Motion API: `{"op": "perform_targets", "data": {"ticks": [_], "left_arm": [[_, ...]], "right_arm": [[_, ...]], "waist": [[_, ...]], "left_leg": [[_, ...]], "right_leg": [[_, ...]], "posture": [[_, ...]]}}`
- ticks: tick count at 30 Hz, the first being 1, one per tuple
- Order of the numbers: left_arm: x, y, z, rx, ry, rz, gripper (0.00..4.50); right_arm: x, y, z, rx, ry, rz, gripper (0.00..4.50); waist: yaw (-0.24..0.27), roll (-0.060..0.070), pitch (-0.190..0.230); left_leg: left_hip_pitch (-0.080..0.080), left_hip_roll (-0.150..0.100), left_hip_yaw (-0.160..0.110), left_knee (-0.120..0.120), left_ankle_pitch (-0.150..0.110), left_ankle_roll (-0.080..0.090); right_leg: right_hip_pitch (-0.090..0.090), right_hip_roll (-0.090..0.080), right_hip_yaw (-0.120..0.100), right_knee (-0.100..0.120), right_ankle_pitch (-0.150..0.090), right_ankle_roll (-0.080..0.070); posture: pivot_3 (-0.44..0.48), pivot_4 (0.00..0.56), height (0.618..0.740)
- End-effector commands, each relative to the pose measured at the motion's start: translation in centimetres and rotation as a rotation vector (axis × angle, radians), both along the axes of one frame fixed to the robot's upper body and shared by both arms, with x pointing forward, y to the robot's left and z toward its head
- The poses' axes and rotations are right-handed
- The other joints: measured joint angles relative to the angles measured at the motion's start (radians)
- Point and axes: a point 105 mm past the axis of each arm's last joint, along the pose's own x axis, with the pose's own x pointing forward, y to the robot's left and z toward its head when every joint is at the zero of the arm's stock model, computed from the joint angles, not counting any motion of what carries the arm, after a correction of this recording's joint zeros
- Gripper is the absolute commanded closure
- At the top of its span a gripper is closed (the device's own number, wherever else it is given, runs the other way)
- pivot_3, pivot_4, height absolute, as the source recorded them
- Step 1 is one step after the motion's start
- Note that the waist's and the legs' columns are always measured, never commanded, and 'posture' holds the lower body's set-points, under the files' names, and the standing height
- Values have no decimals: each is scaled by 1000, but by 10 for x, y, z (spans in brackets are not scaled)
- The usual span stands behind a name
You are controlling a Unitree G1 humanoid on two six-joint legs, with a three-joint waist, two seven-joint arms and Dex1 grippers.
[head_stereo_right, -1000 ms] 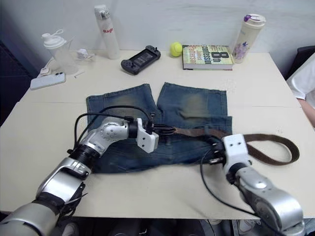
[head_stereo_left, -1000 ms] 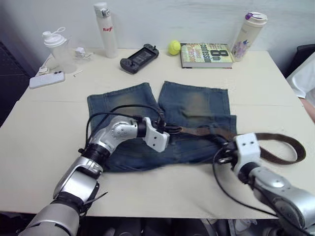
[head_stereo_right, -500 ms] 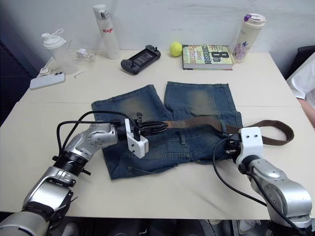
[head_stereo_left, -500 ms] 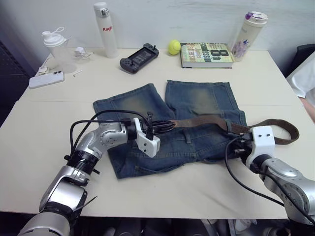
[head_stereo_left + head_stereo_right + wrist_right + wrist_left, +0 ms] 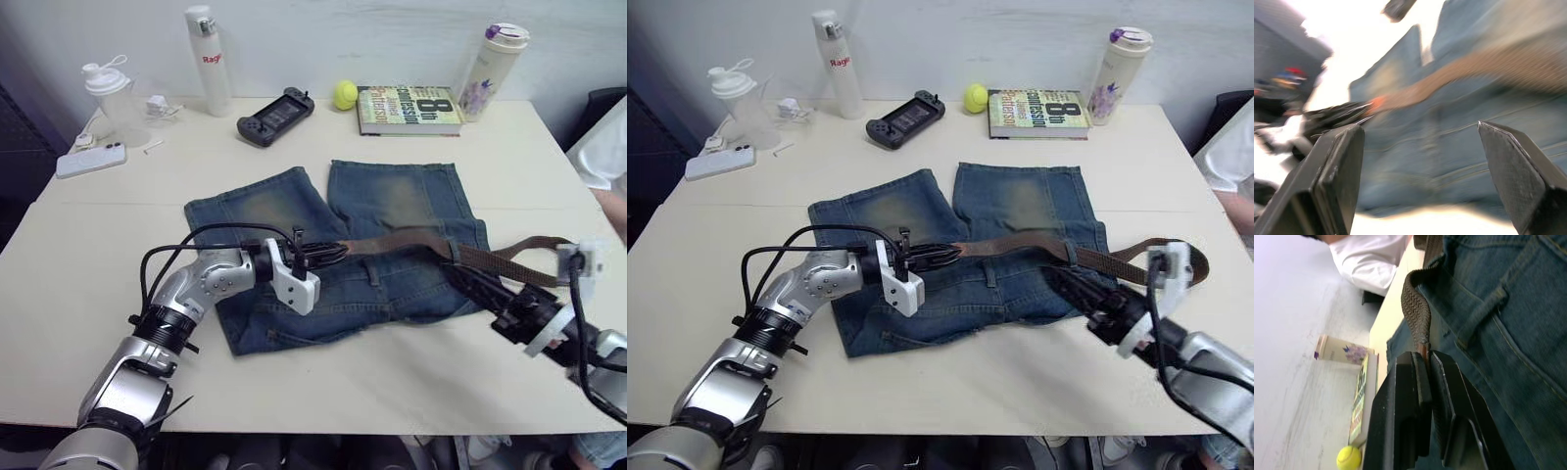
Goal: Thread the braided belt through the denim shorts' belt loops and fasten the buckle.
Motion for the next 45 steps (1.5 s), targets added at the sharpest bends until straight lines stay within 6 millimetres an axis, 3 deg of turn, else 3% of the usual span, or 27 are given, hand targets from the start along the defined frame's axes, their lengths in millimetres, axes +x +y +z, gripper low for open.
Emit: {"op": "perform_targets", "data": {"ticks": [1, 4, 7, 17, 20, 26, 27, 29, 33, 37, 41, 45], "left_arm": [[-9, -6, 14, -53, -54, -40, 4500], [-11, -6, 14, -52, -56, -45, 4500], [-12, -7, 15, -55, -56, -50, 4500], [-12, -5, 14, -40, -56, -51, 4500], [-13, -6, 13, -37, -54, -56, 4500], [-15, -11, 14, -35, -62, -76, 4500], [-15, -12, 15, -36, -62, -78, 4500], [-15, -12, 14, -39, -53, -77, 4500], [-13, -8, 12, -76, 76, -55, 2899], [-12, 3, 10, -105, 247, -18, 1173], [-16, 24, 20, -265, 531, 11, 1173], [-28, 45, 10, -261, 709, 41, 1173]], "right_arm": [[14, 31, -14, 262, 163, -64, 538], [30, 46, -20, 417, 260, -111, 538], [43, 51, -33, 434, 303, -170, 538], [58, 51, -20, 553, 247, -213, 538], [60, 54, -17, 556, 239, -203, 1364], [61, 57, -18, 554, 233, -202, 4170], [61, 56, -19, 555, 232, -208, 4407], [61, 55, -19, 555, 231, -216, 4407], [62, 50, -16, 578, 210, -226, 4500], [64, 33, -8, 598, 144, -266, 4500], [65, 17, 4, 562, 60, -284, 4500], [68, -2, -6, 361, 26, -330, 4500]], "waist": [[-6, 1, 0], [-12, 3, 1], [-8, 3, 1], [-13, 3, 1], [-13, 3, 1], [-13, 3, 1], [-13, 3, 1], [-13, 3, 1], [-13, 3, 1], [-15, 3, 1], [-16, 4, 1], [-19, 4, 1]], "left_leg": [[0, 1, -1, 0, 0, -1], [-1, -2, 0, 0, 0, -1], [-1, -2, -1, 0, 0, -1], [-1, -1, -1, -1, 1, -1], [-1, -2, -1, -1, 0, -1], [-1, -2, -1, -1, 0, -1], [-1, -2, -1, -1, 0, -1], [-1, -2, -1, -1, 0, -1], [-1, -2, -1, -1, 0, -1], [-1, -2, -1, -1, 0, -1], [-1, -2, -1, -1, 0, -1], [-1, -1, -1, -1, 0, -1]], "right_leg": [[0, 1, -2, 0, 0, 0], [-2, -2, -1, 1, 0, 0], [-1, -2, -1, 1, 0, 0], [-2, -2, 0, 0, 0, 0], [-2, -2, 0, 0, 0, 0], [-2, -2, 0, 0, 0, 0], [-2, -2, 0, 0, 0, 0], [-2, -2, 0, 0, 0, 0], [-2, -2, 0, 0, 0, 0], [-2, -2, 0, 0, 0, 0], [-2, -2, 1, 0, 0, 0], [-2, -2, 1, 0, -1, -1]], "posture": [[0, 150, 740], [0, 150, 740], [0, 150, 740], [0, 150, 740], [0, 150, 740], [0, 150, 740], [0, 150, 740], [0, 150, 740], [0, 150, 740], [0, 150, 740], [0, 150, 740], [0, 150, 740]]}}
